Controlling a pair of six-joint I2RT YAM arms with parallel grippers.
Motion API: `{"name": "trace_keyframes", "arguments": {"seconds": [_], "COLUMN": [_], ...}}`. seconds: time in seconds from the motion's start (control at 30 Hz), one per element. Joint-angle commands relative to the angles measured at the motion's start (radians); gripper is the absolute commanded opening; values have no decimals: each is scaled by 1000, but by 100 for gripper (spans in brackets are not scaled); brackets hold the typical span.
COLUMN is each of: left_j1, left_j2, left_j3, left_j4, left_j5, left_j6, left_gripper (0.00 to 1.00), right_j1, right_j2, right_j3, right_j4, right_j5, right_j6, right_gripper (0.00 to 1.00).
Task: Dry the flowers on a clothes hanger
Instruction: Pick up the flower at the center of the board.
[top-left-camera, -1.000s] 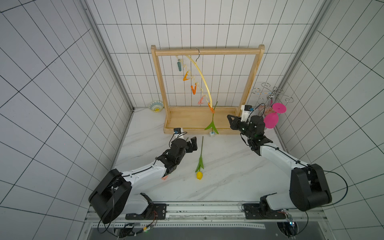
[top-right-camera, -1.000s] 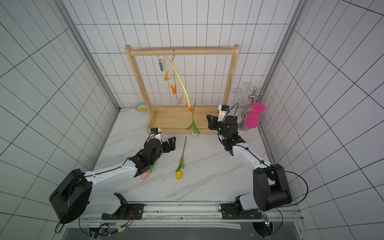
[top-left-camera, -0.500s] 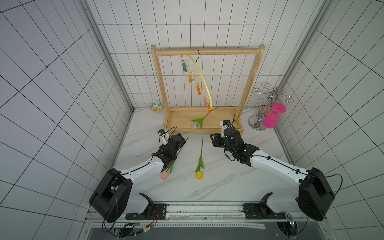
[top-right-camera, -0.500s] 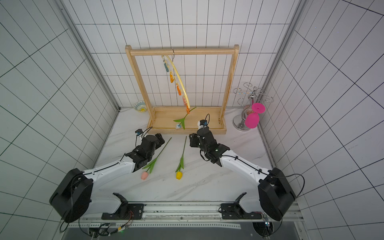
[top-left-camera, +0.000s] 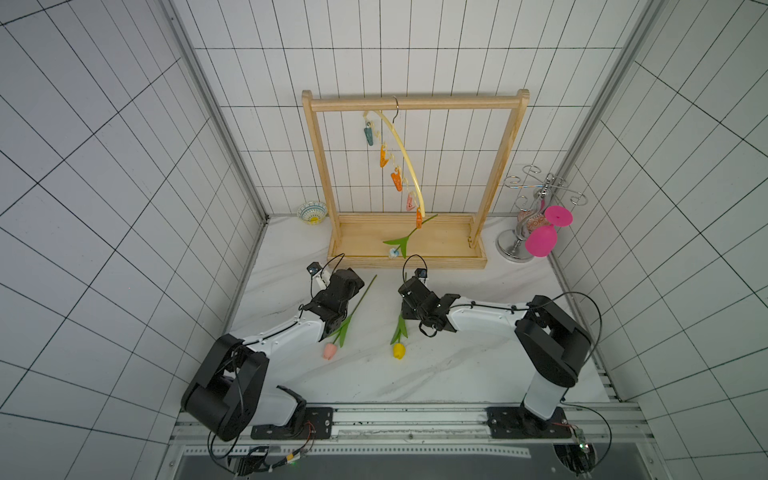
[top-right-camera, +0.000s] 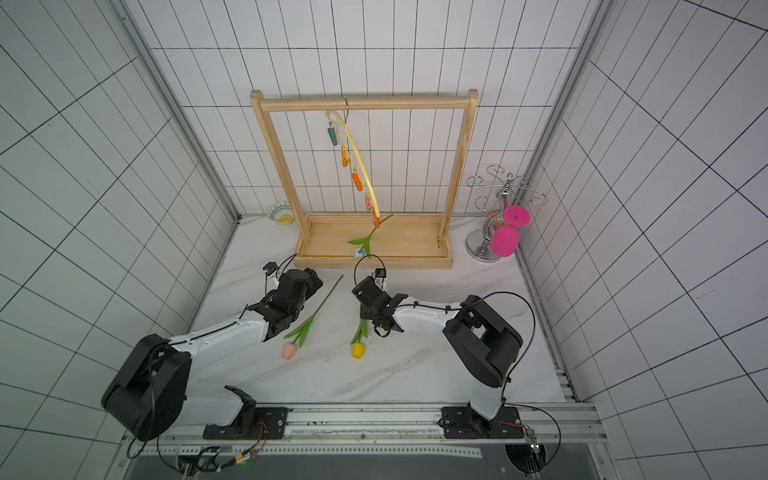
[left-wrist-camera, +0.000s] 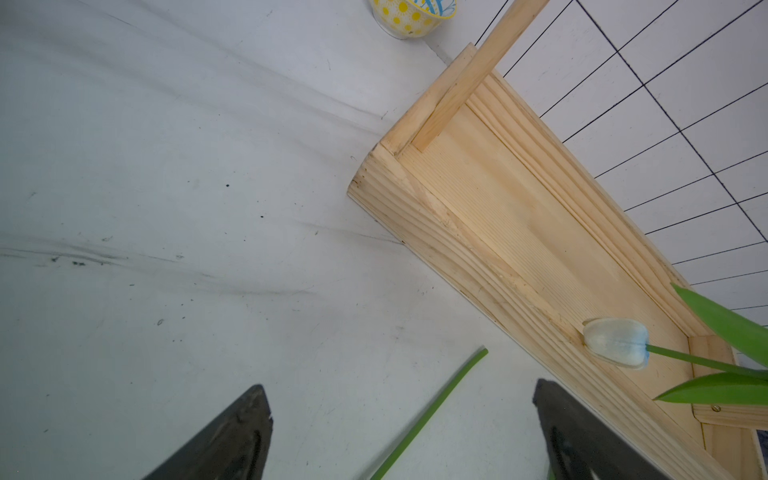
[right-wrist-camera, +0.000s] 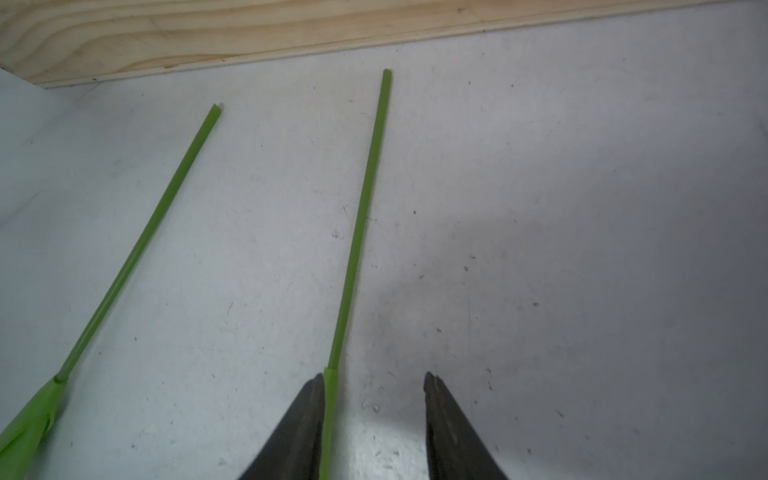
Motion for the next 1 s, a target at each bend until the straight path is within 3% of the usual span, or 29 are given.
{"name": "trace_keyframes", "arguments": {"seconds": [0.0, 0.23, 0.47, 0.77, 0.83, 0.9, 0.97], "left_j1": [0, 0, 0, 0, 0, 0, 0], "left_j2": [-6, -18, -17, -14, -14, -18, -28], "left_j3": [-7, -8, -6, -7, -7, -7, -6], "left_j4": [25, 25, 27, 29, 29, 27, 12], "left_j5": [21, 25, 30, 33, 33, 30, 12], "left_j6": [19, 27, 31, 36, 38, 43, 42], "left_gripper": [99, 99, 99, 99, 99, 99, 98], "right_j1": [7, 13, 34, 41, 43, 43, 44], "right_j2": [68, 192, 172, 178, 179, 160, 110], "right_j3": [92, 188, 203, 189, 189, 189, 178], "right_j4": [-36, -126, -169, -184, -185, -184, -170], "right_j5": [29, 16, 37, 15, 6, 2, 14], "right_j6": [13, 39, 31, 58, 66, 68, 60], "right_gripper": [42, 40, 21, 21, 14, 0, 0]}}
